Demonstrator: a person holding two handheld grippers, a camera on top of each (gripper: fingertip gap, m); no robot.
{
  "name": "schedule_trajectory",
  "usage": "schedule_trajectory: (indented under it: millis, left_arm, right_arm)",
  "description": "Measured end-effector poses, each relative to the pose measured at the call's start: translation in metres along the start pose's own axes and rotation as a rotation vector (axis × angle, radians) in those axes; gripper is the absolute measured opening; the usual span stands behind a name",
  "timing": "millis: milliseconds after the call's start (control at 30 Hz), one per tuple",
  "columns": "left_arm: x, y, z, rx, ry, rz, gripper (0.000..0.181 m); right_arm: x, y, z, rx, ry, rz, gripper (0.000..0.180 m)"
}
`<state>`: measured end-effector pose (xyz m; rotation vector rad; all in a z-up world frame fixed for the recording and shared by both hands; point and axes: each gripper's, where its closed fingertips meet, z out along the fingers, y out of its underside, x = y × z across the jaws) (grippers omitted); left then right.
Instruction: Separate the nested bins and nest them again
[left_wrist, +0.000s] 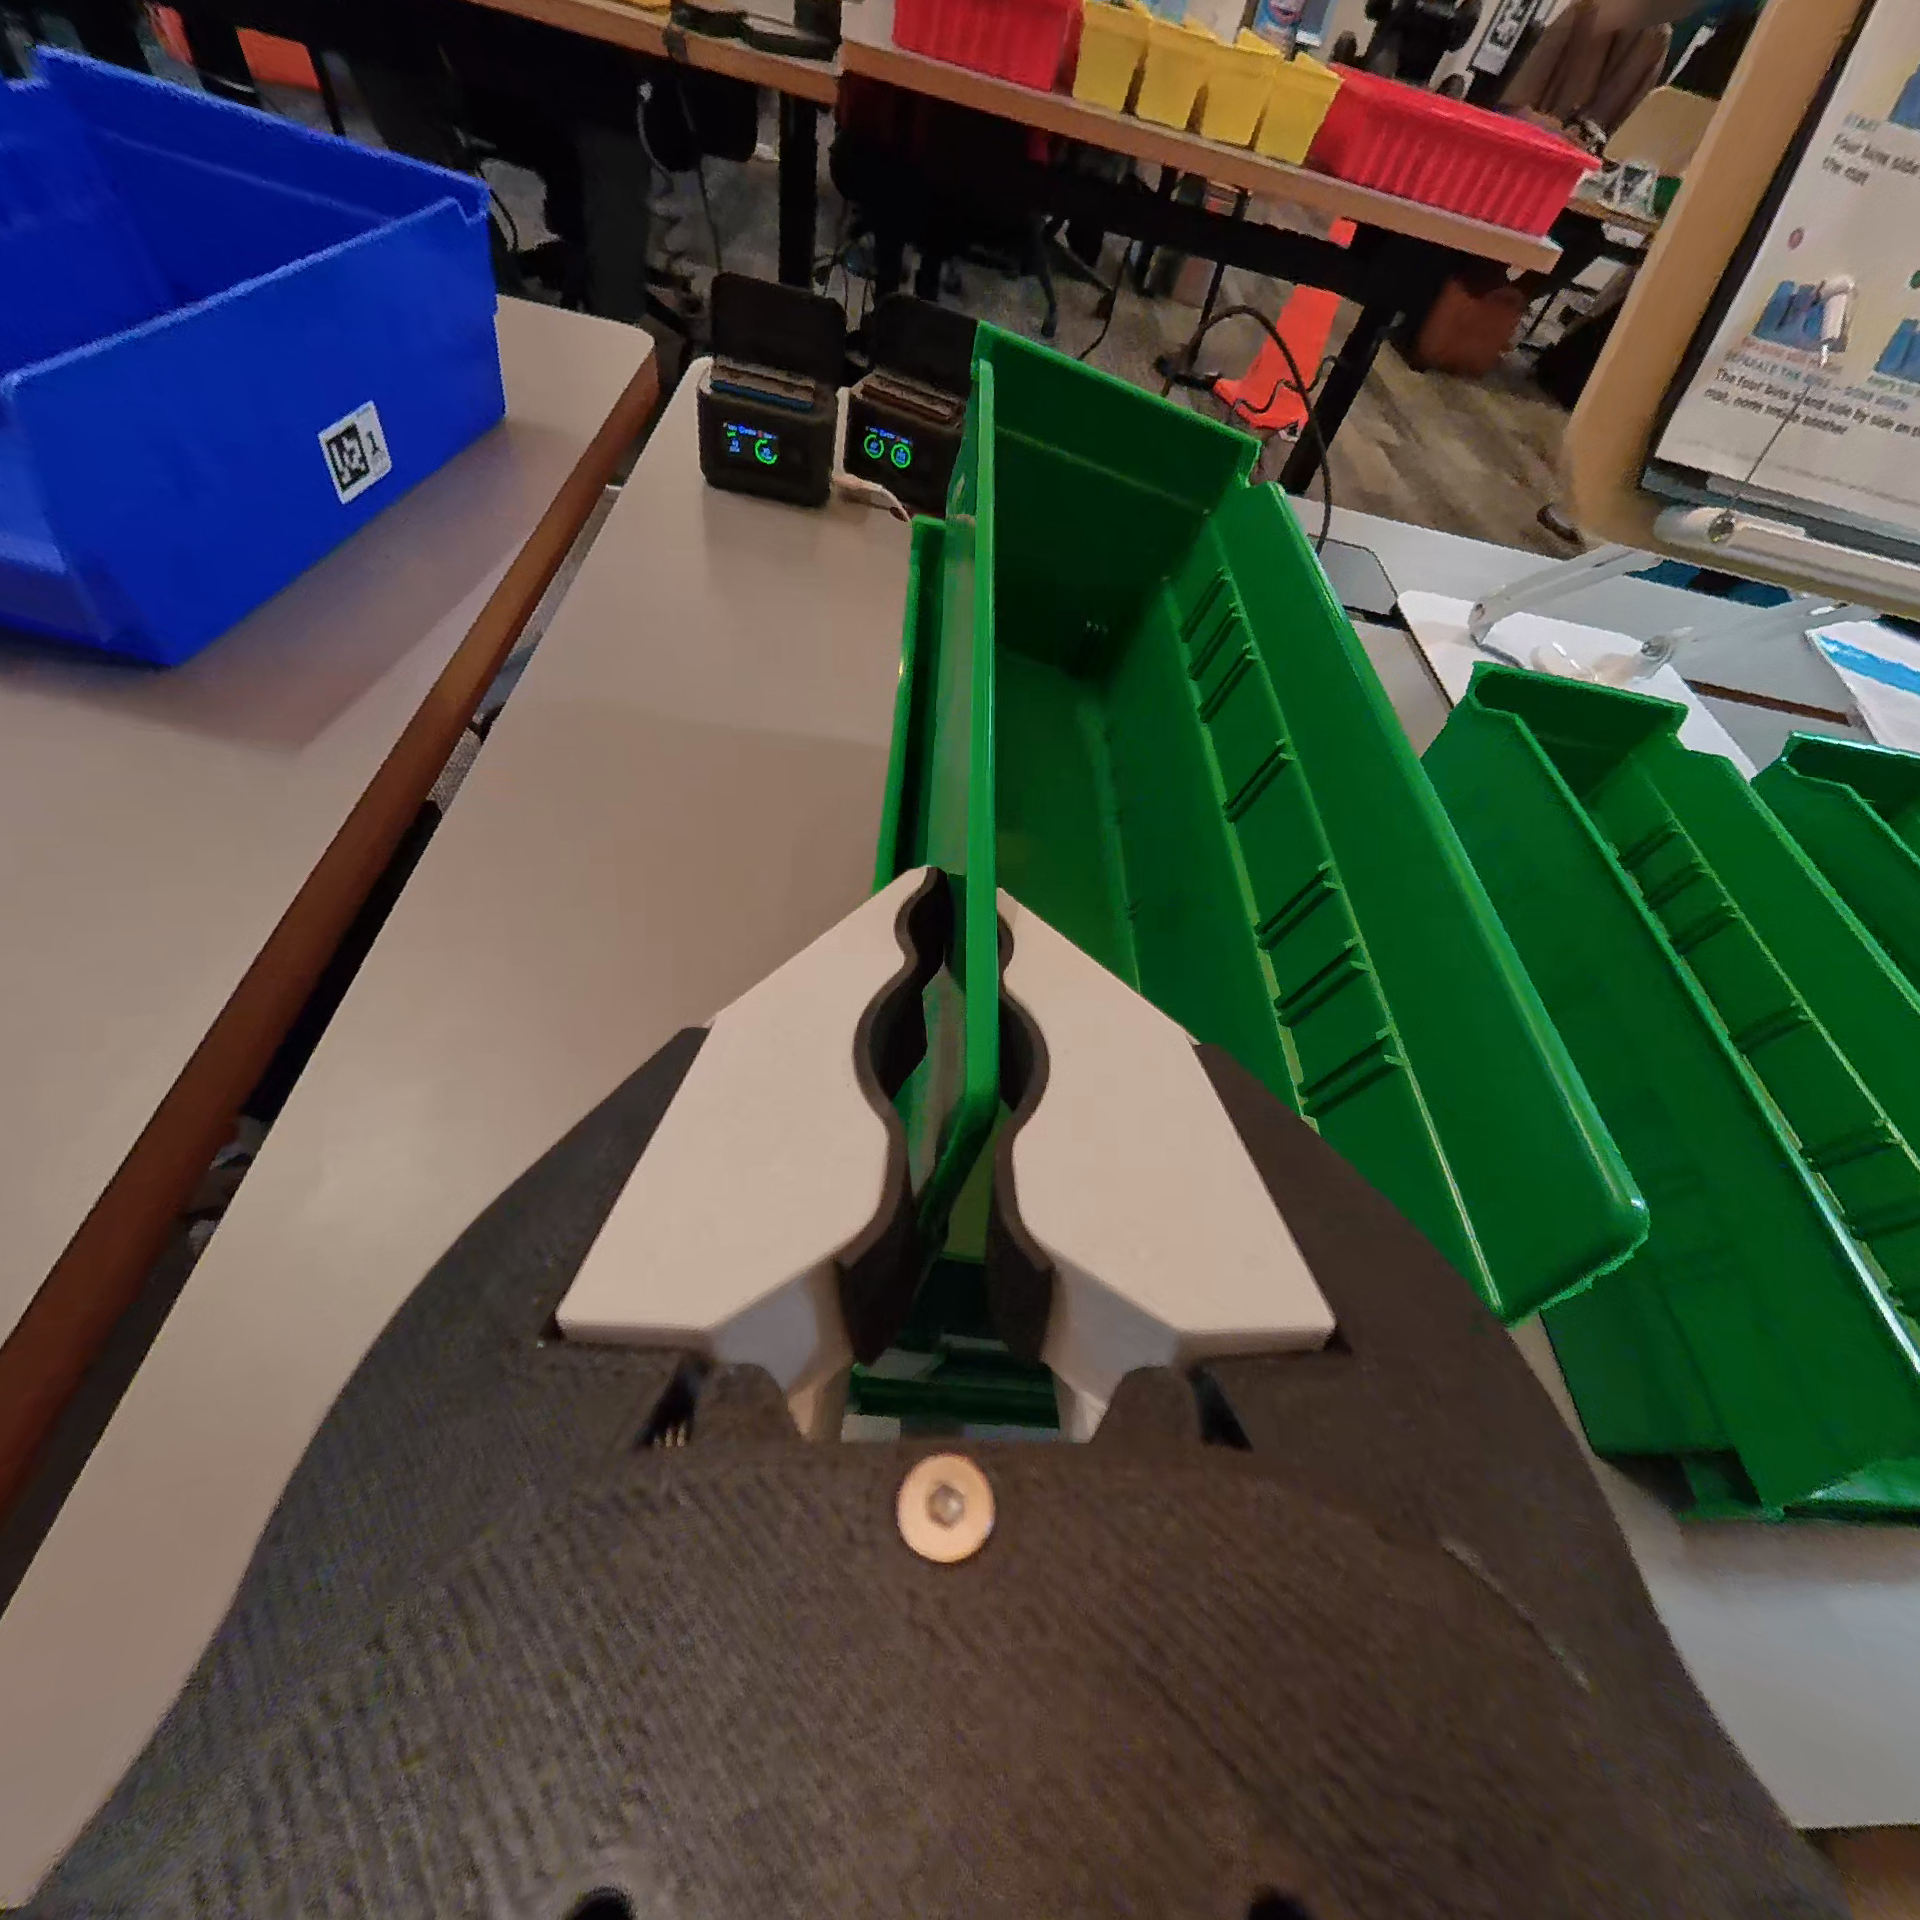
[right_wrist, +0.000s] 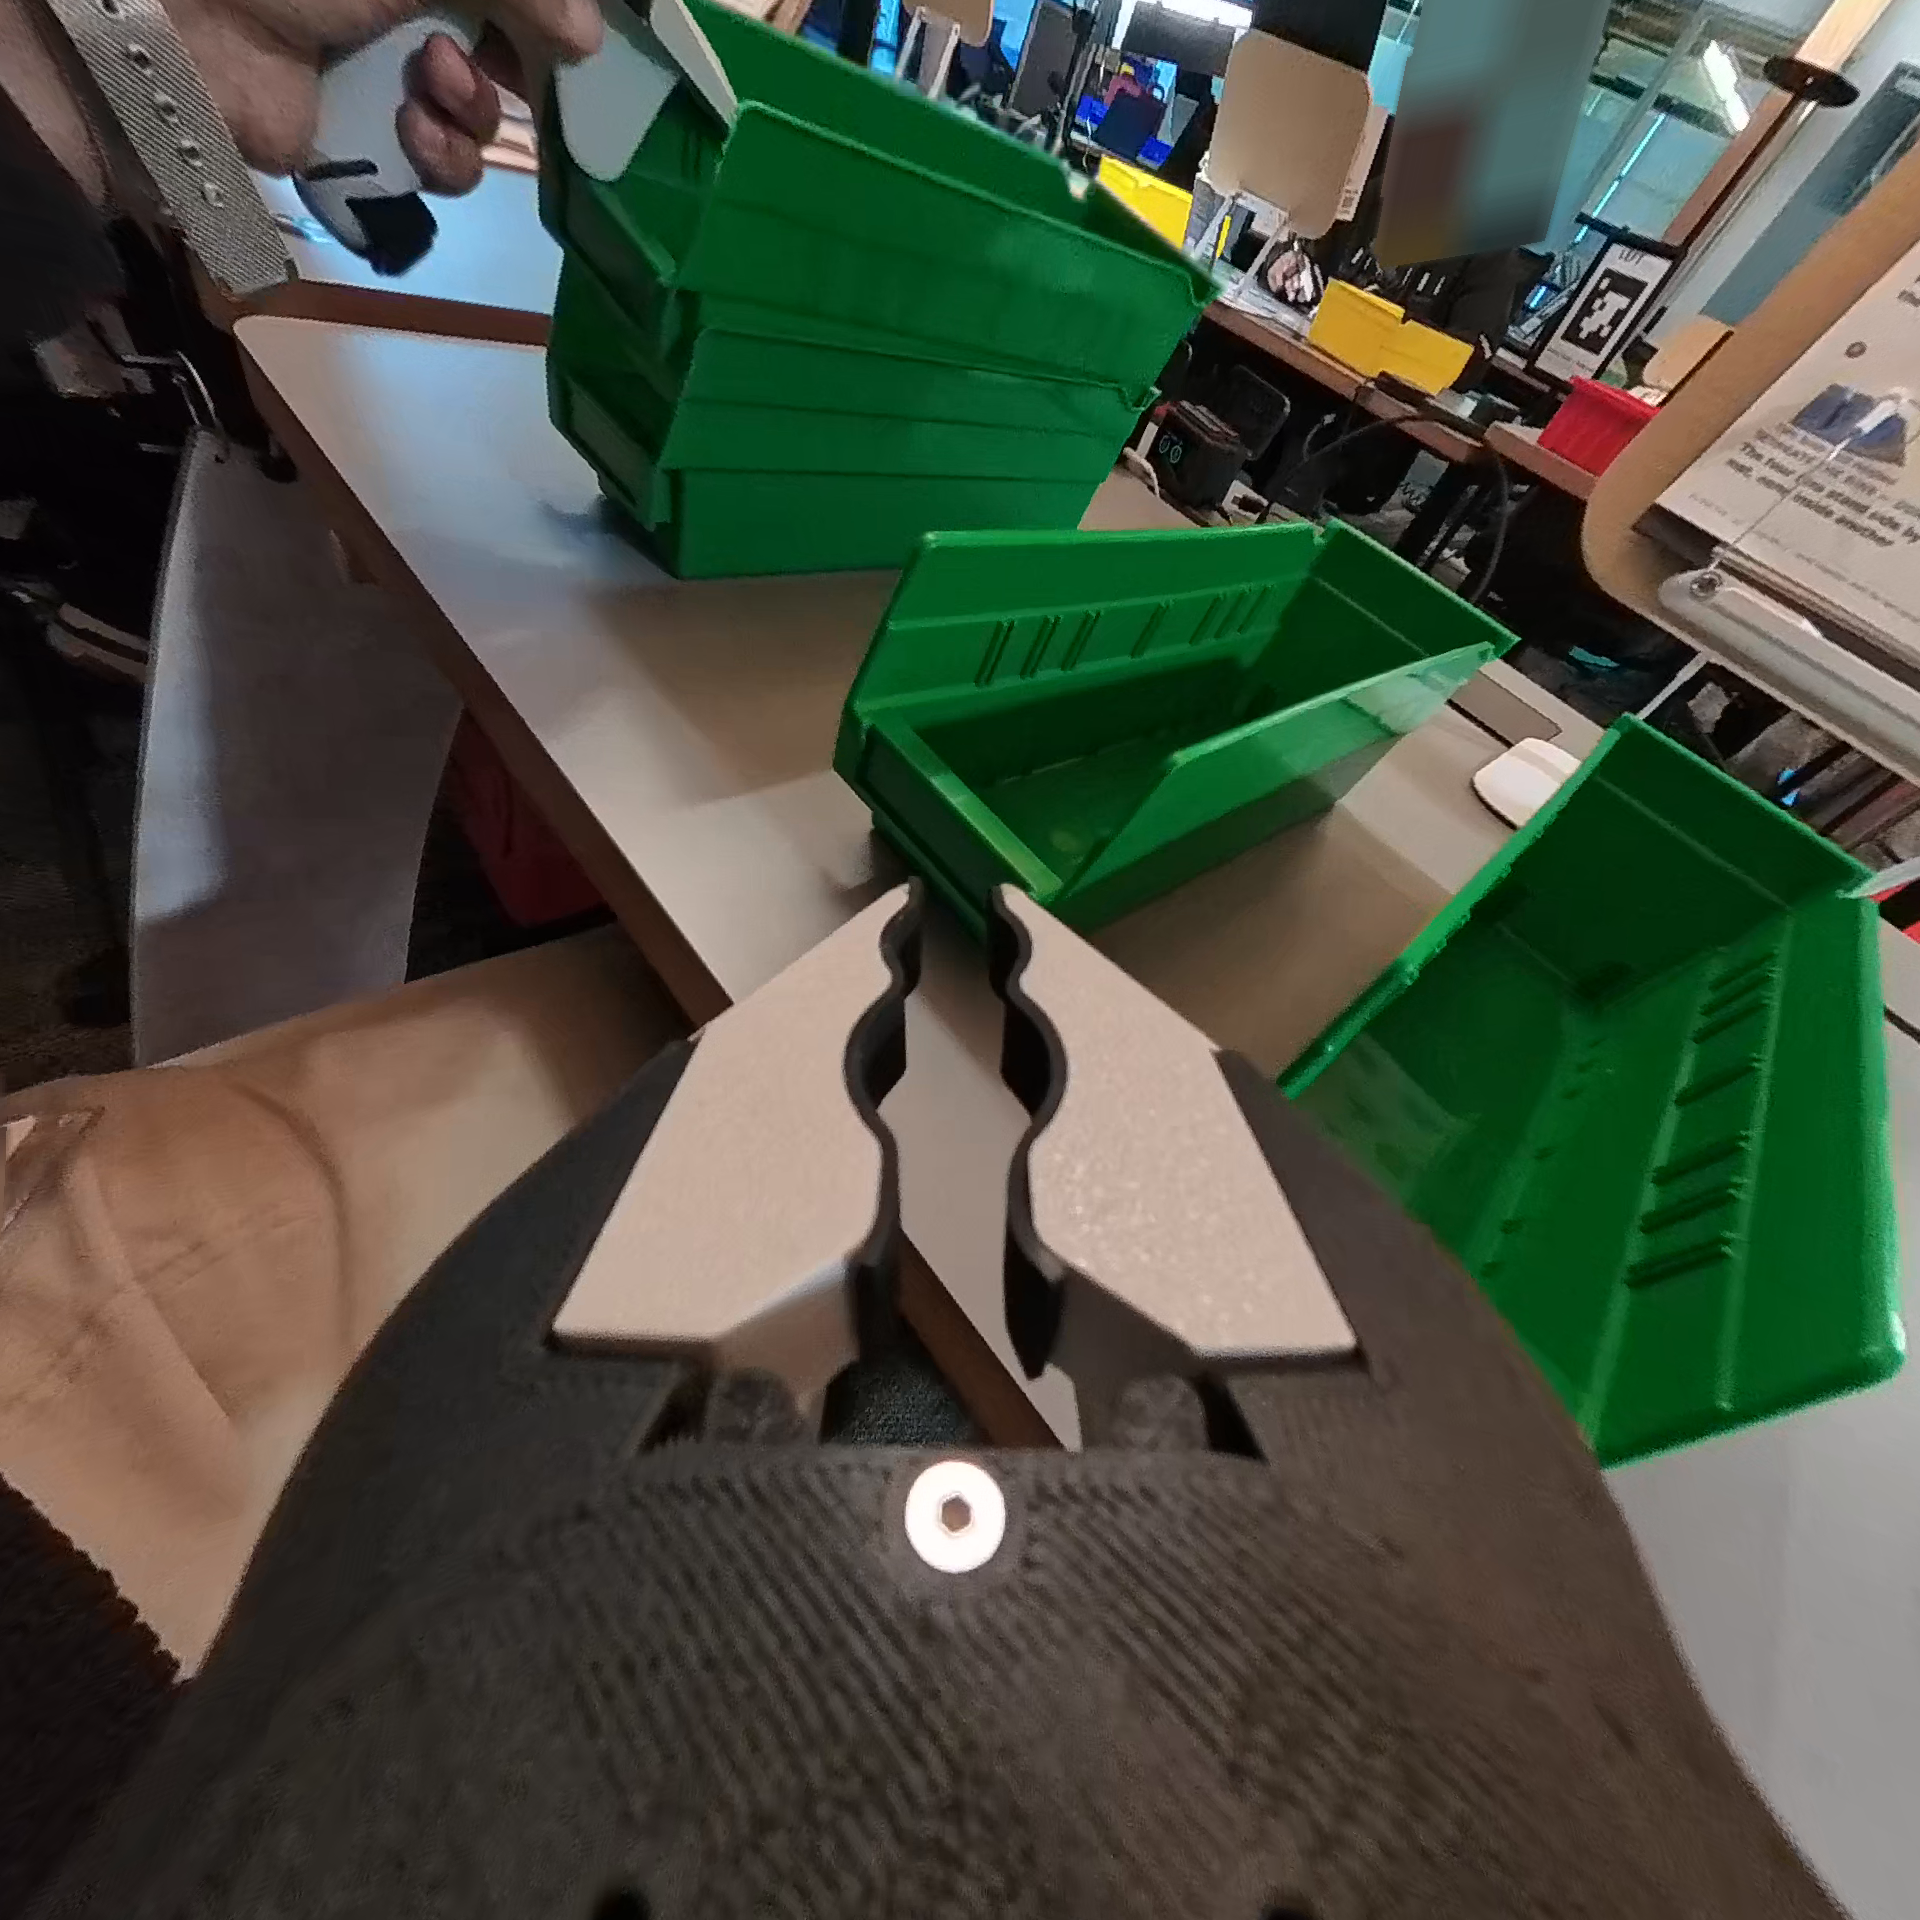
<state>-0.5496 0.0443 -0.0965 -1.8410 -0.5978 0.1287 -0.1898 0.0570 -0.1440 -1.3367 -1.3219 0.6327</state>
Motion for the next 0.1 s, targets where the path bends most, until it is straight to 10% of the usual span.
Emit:
schedule_trajectory:
  millis: [100]
  left_arm:
    - [-0.0034,0.0045,0.0022,-0.005,0.006,-0.030,0.002]
  right_arm:
    - [-0.0038,-0.0007,0.0007,0.002,-0.009,-0.011,0.010]
